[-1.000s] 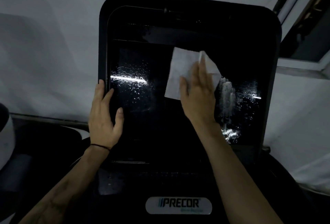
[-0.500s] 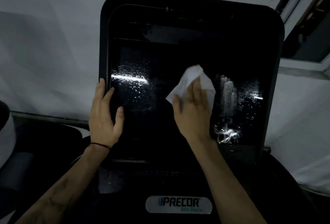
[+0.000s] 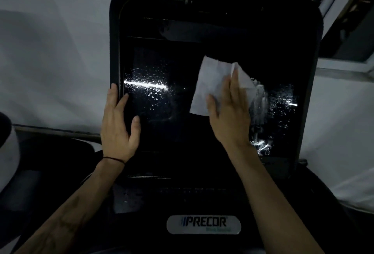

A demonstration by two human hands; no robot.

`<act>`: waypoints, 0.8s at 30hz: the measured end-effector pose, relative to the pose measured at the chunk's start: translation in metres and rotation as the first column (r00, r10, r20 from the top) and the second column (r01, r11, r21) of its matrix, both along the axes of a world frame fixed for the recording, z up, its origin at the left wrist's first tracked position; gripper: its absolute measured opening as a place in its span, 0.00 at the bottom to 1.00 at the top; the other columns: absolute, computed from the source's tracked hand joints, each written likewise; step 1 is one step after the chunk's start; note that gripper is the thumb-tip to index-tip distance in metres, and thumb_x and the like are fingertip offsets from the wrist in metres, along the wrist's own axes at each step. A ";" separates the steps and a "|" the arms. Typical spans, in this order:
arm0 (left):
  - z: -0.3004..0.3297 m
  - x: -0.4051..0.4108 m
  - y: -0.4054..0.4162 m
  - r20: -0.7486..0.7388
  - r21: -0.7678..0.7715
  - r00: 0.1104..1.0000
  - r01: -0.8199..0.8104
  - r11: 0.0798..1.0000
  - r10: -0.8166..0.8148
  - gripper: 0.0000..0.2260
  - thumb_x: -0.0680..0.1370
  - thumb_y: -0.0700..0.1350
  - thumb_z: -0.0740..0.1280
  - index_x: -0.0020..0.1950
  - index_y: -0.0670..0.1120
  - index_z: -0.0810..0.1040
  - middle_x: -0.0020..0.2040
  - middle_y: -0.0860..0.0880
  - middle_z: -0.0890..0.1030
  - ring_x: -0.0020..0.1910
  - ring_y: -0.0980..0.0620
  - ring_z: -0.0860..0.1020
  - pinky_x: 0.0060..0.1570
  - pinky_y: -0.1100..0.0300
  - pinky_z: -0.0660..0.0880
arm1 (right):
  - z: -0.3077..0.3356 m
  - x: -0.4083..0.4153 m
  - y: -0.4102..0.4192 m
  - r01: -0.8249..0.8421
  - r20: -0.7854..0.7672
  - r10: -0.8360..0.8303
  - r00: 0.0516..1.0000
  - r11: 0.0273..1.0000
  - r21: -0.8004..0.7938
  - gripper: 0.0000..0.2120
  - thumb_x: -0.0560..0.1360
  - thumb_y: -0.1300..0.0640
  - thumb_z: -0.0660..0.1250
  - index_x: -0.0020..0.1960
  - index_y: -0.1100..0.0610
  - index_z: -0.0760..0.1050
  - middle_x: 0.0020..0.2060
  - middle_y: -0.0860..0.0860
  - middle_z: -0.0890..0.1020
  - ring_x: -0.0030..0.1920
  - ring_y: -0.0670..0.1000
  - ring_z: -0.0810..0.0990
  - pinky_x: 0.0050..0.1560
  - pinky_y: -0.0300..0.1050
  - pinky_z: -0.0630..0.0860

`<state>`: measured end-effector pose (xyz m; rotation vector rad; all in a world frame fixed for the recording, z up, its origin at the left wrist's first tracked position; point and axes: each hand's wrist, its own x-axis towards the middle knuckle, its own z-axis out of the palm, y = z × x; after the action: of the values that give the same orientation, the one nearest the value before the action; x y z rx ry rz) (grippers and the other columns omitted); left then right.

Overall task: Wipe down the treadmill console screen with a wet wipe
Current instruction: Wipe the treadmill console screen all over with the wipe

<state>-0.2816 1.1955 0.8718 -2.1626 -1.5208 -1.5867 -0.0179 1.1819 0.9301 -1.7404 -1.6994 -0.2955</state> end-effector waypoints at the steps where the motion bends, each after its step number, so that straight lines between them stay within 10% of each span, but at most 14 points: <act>1: 0.000 0.000 0.000 0.002 -0.006 1.000 -0.001 1.000 0.001 0.26 0.84 0.50 0.57 0.77 0.34 0.65 0.83 0.36 0.56 0.83 0.40 0.55 0.81 0.51 0.56 | -0.006 0.001 -0.007 0.018 -0.023 -0.018 1.000 1.000 -0.005 0.32 0.85 0.43 0.55 0.82 0.60 0.54 0.83 0.51 0.47 0.77 0.60 0.62 0.72 0.52 0.66; 5: 0.000 0.001 0.000 0.012 -0.005 1.000 -0.010 1.000 0.010 0.27 0.84 0.51 0.57 0.77 0.34 0.66 0.83 0.37 0.56 0.83 0.41 0.55 0.81 0.49 0.56 | -0.030 -0.010 -0.026 -0.065 0.027 0.067 0.997 0.995 -0.081 0.31 0.83 0.42 0.54 0.75 0.65 0.67 0.77 0.61 0.65 0.73 0.61 0.67 0.74 0.61 0.67; 10: -0.001 0.001 -0.001 -0.002 0.004 1.000 -0.012 1.000 0.012 0.27 0.84 0.50 0.57 0.77 0.33 0.65 0.83 0.36 0.57 0.83 0.39 0.55 0.81 0.49 0.56 | -0.003 0.008 -0.001 -0.008 -0.034 0.007 0.999 1.000 -0.021 0.33 0.84 0.42 0.51 0.82 0.61 0.54 0.83 0.50 0.45 0.79 0.58 0.58 0.78 0.54 0.59; 24: 0.004 0.002 0.002 -0.121 0.030 0.993 0.013 0.999 -0.009 0.27 0.83 0.50 0.58 0.77 0.34 0.65 0.83 0.35 0.56 0.83 0.36 0.54 0.80 0.40 0.57 | -0.025 0.001 -0.027 -0.045 -0.076 0.042 0.996 0.998 -0.034 0.30 0.85 0.45 0.54 0.80 0.62 0.58 0.83 0.54 0.52 0.77 0.58 0.62 0.76 0.58 0.65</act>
<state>-0.2799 1.1972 0.8755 -2.2101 -1.4429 -1.4424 -0.0168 1.1554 0.9053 -1.7159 -1.6954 -0.1783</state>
